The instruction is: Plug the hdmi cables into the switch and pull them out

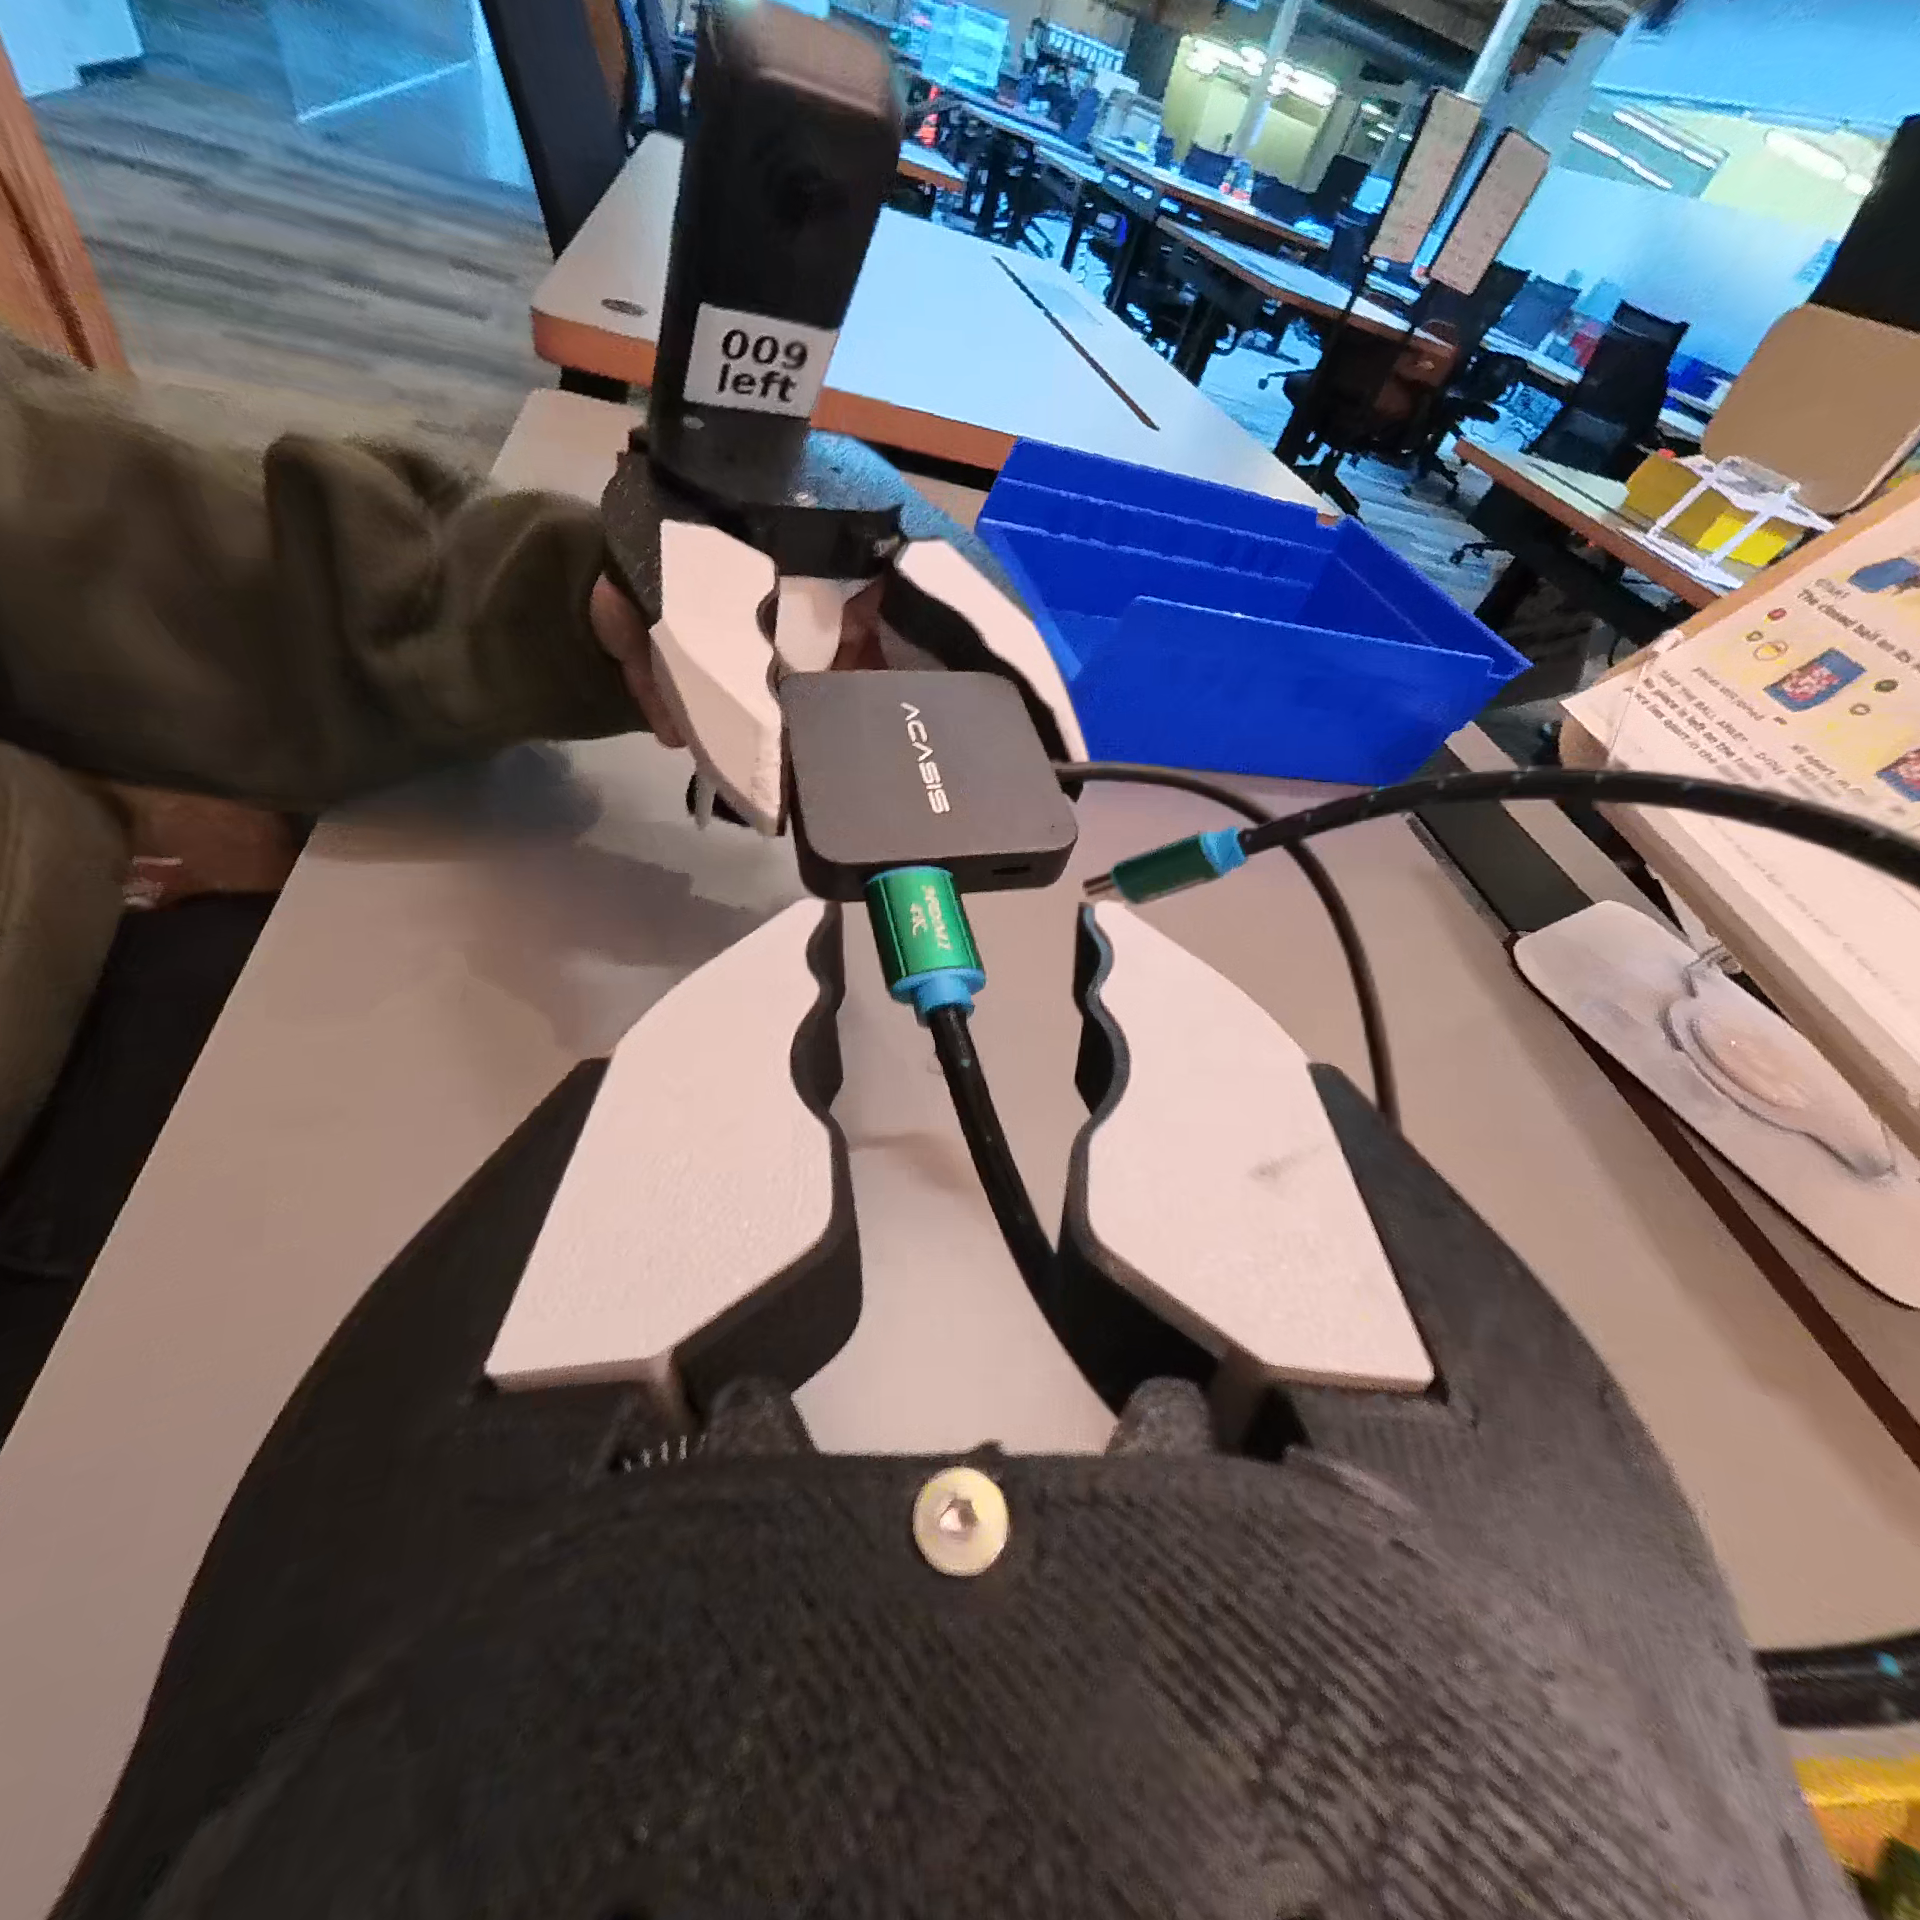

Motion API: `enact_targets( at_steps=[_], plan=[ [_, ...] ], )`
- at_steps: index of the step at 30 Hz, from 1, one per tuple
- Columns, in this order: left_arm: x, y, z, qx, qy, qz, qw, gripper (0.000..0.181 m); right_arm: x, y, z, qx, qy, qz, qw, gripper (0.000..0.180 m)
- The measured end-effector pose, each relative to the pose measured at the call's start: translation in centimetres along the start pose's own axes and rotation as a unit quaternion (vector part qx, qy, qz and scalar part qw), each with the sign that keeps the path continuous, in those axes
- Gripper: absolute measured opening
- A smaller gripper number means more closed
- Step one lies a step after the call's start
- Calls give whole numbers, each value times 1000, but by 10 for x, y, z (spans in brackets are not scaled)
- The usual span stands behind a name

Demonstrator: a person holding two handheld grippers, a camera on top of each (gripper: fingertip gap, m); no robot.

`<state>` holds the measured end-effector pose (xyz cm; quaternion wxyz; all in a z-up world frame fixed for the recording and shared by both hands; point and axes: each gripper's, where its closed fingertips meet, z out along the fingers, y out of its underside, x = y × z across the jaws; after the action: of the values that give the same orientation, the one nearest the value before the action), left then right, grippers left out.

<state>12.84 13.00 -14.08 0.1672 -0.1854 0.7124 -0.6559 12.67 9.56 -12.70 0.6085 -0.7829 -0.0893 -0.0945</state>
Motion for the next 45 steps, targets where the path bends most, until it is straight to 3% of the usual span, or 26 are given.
enact_targets(
  at_steps=[1,14,26,27,29,30,32,34,38,42,45],
  plan=[
    [1,0,1,3,1,0,1000,74,1,-2,2,3,5,0,1000,42],
    [13,-4,1,6,20,40,999,74,-19,8,11,-19,-47,-26,998,22],
    [29,12,7,-63,41,115,990,74,-35,19,-2,-82,-127,5,988,21],
    [28,12,6,-68,40,117,990,74,-35,22,-4,-93,-125,-3,988,21],
    [6,-1,-18,-36,-4,99,994,74,0,81,-37,-280,-38,-53,958,21],
    [-6,-12,-41,-6,-18,71,997,74,15,94,-57,-305,-9,-38,951,21],
    [-29,-23,-82,1,-73,72,995,73,23,43,-76,-118,-8,14,993,20],
    [-35,-29,-105,-6,-99,80,992,73,58,7,-109,-21,91,29,995,20],
    [-21,-27,-111,-14,-96,101,990,73,110,11,-159,-2,252,20,968,20],
    [-8,-14,-95,-6,-71,91,993,73,144,25,-165,67,247,154,954,20],
    [-4,-10,-82,-1,-56,77,995,73,171,48,-154,66,235,253,936,20]
  ],
)
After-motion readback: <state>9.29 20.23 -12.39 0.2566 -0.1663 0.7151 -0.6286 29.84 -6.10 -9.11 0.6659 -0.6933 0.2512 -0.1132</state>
